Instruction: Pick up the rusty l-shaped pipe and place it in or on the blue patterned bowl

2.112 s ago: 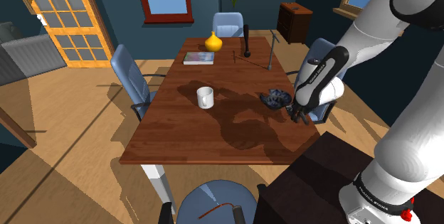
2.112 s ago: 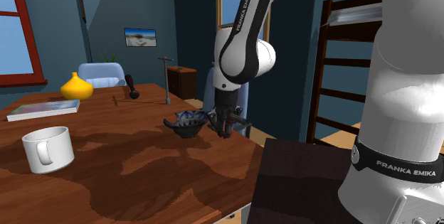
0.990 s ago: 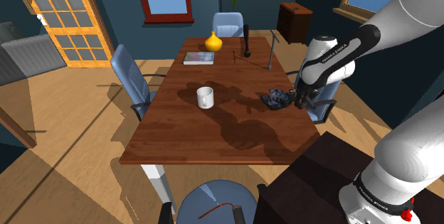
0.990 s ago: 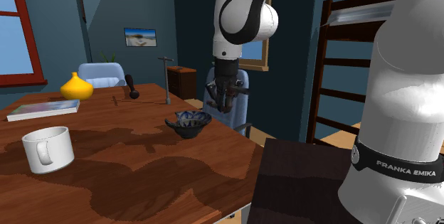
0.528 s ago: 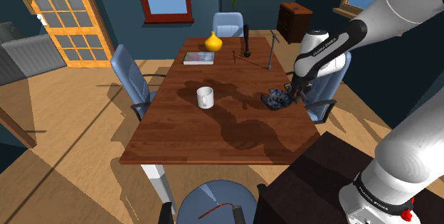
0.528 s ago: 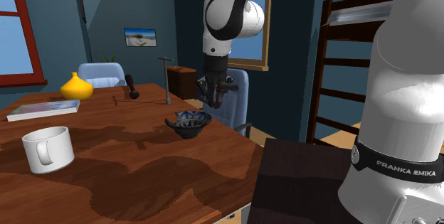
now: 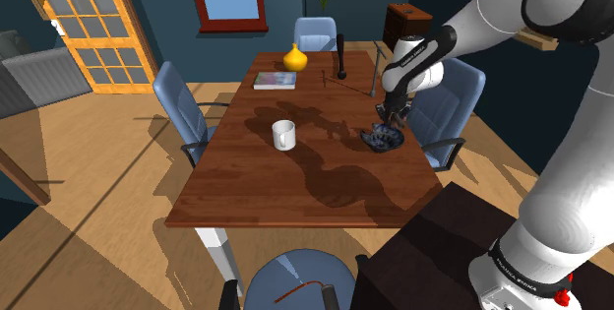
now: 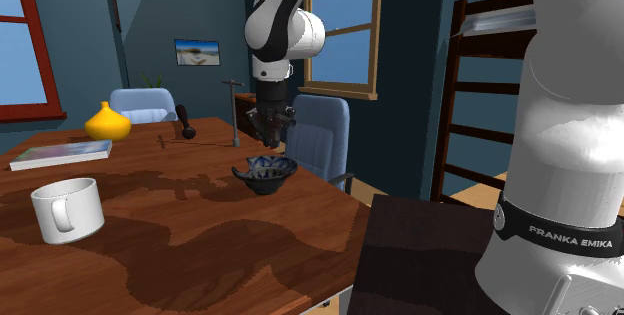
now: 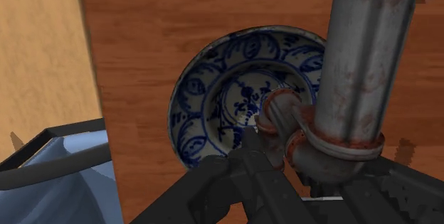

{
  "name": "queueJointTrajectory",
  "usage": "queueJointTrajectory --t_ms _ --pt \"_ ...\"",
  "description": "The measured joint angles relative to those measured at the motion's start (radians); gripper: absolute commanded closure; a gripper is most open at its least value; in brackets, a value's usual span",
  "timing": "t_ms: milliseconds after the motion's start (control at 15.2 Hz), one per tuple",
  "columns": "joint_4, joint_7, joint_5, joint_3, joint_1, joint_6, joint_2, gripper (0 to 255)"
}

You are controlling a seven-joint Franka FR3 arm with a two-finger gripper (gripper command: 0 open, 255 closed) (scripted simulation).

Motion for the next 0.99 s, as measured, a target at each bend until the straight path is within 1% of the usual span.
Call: queueJointTrajectory --t_ms 66,198,660,990 --pt "0.052 -0.002 0.009 0.005 0.0 -0.004 0.047 255" --pt "0.094 -0.007 0.019 0.008 -0.004 -0.003 0.091 255" --pt "0.106 -0.014 0.031 0.015 -0.01 0.066 0.172 255" --pt "0.105 -0.015 0.033 0.016 -0.012 0.076 0.182 255"
